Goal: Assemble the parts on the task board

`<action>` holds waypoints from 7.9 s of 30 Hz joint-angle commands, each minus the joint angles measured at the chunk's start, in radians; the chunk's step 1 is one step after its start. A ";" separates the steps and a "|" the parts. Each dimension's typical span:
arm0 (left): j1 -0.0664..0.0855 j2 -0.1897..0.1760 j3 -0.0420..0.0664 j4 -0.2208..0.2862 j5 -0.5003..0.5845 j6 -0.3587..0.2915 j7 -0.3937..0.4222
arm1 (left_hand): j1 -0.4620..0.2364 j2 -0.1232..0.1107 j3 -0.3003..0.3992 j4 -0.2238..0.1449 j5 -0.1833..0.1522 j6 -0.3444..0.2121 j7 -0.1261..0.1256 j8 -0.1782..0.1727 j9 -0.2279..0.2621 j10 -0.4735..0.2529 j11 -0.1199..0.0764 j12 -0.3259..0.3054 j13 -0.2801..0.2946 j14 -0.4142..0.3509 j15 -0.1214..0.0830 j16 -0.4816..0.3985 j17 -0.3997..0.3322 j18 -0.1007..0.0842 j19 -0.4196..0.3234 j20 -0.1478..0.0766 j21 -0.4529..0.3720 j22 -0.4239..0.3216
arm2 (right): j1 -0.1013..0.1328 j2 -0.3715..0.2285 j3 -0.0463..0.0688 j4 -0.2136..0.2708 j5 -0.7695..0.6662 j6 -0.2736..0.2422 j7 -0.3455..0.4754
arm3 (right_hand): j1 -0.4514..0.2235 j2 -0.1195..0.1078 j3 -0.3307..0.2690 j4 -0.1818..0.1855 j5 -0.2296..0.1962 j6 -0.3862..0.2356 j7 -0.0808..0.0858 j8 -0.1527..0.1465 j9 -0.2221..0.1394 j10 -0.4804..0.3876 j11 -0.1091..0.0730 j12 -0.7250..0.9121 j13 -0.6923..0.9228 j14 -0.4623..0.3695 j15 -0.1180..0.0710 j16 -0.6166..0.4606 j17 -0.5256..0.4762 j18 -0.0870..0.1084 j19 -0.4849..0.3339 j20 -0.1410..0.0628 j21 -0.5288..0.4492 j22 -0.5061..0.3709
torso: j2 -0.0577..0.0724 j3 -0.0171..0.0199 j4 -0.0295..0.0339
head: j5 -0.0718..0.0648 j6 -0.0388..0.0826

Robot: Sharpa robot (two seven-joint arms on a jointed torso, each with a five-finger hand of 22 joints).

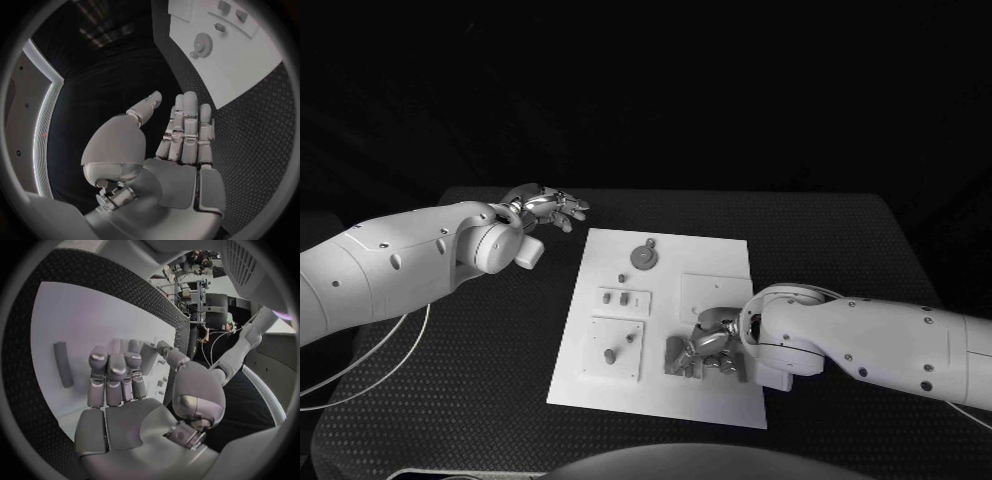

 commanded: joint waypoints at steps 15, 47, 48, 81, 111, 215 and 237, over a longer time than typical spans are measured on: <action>0.001 0.000 0.001 0.002 -0.008 0.012 0.002 | -0.008 0.000 -0.001 0.005 -0.004 0.001 0.007 0.008 -0.001 -0.007 -0.003 0.007 0.002 0.000 -0.004 -0.005 0.002 0.003 -0.008 -0.061 0.006 -0.001 | 0.000 -0.007 0.001 0.007 -0.030 0.001 0.022 | 0.159 0.054 -0.192 -0.163 0.061 -0.006 0.001 0.013 0.005 -0.001 0.000 0.003 0.010 0.002 -0.004 -0.019 0.005 0.044 -0.014 -0.004 0.000 -0.018 | 0.000 -0.0006 0.0001 | 0.000 0.000; 0.001 0.001 0.001 0.003 -0.010 0.017 -0.001 | -0.009 0.001 -0.001 0.007 -0.004 0.002 0.006 0.010 -0.001 -0.007 -0.003 0.009 0.002 0.000 -0.004 -0.005 0.003 0.002 -0.009 -0.061 0.006 -0.002 | 0.000 0.013 0.001 0.008 -0.146 -0.043 -0.013 | 0.163 0.096 -0.130 -0.104 0.028 0.038 -0.012 0.025 -0.003 0.036 -0.013 0.009 0.013 0.024 -0.010 -0.026 0.003 0.044 0.002 0.002 0.009 -0.030 | 0.000 -0.0004 0.0004 | 0.001 -0.003; 0.001 0.001 0.001 0.003 -0.010 0.018 -0.001 | -0.009 0.001 -0.001 0.007 -0.004 0.003 0.006 0.010 -0.001 -0.007 -0.003 0.009 0.002 0.000 -0.004 -0.005 0.003 0.002 -0.009 -0.061 0.006 -0.002 | 0.000 0.014 0.001 0.009 -0.147 -0.043 -0.012 | 0.172 0.095 -0.114 -0.102 0.010 0.041 -0.014 0.026 -0.004 0.039 -0.014 0.008 0.013 0.026 -0.011 -0.027 0.002 0.044 0.003 0.001 0.009 -0.031 | 0.000 -0.0005 0.0001 | 0.001 -0.004; 0.001 -0.001 0.000 0.002 -0.012 0.022 -0.007 | -0.012 0.001 -0.002 0.009 -0.005 0.004 0.005 0.011 -0.001 -0.008 -0.003 0.010 0.002 0.000 -0.004 -0.005 0.004 0.002 -0.010 -0.061 0.007 -0.002 | 0.004 -0.045 0.009 0.040 -0.092 -0.054 0.045 | 0.079 0.001 -0.095 -0.049 0.084 0.038 -0.012 0.020 -0.017 0.043 -0.013 -0.005 0.033 0.031 -0.014 -0.035 0.002 0.044 0.007 0.000 0.021 -0.043 | 0.000 -0.0001 -0.0001 | -0.003 0.003; 0.001 -0.004 0.000 0.005 -0.016 0.025 -0.008 | -0.011 0.001 -0.003 0.009 -0.005 0.005 0.005 0.012 -0.001 -0.009 -0.003 0.011 0.002 0.000 -0.004 -0.005 0.005 0.002 -0.010 -0.061 0.007 -0.002 | 0.034 -0.228 0.044 0.078 -0.237 0.096 -0.034 | 0.169 0.040 -0.084 -0.081 0.007 0.023 -0.007 0.024 0.001 0.046 -0.007 -0.006 0.043 0.032 -0.008 -0.040 0.008 0.044 -0.002 0.000 0.024 -0.058 | 0.000 -0.0002 -0.0027 | -0.025 0.005; 0.001 -0.014 0.000 0.012 -0.035 0.042 -0.024 | -0.013 0.001 -0.004 0.012 -0.006 0.005 0.004 0.014 -0.002 -0.011 -0.004 0.016 0.002 0.000 -0.005 -0.006 0.008 0.002 -0.012 -0.062 0.009 -0.004 | -0.033 -0.148 -0.003 0.090 -0.088 -0.166 -0.067 | 0.182 0.109 0.158 -0.124 0.221 0.017 0.003 0.010 -0.008 0.060 0.003 -0.004 0.073 0.038 0.004 -0.040 0.011 0.044 -0.007 0.014 0.061 -0.076 | 0.000 -0.0015 0.0006 | -0.032 -0.013; 0.001 -0.013 -0.001 0.017 -0.038 0.051 -0.029 | -0.012 0.001 -0.004 0.011 -0.006 0.005 0.004 0.015 -0.003 -0.011 -0.004 0.016 0.002 0.000 -0.005 -0.006 0.009 0.002 -0.012 -0.062 0.009 -0.004 | -0.028 -0.085 -0.004 0.054 0.081 -0.259 -0.082 | 0.142 0.084 0.100 -0.115 0.198 0.023 0.000 0.014 -0.016 0.060 0.000 -0.008 0.073 0.040 -0.001 -0.044 0.009 0.044 -0.002 0.009 0.059 -0.088 | 0.000 -0.0006 0.0014 | -0.034 -0.015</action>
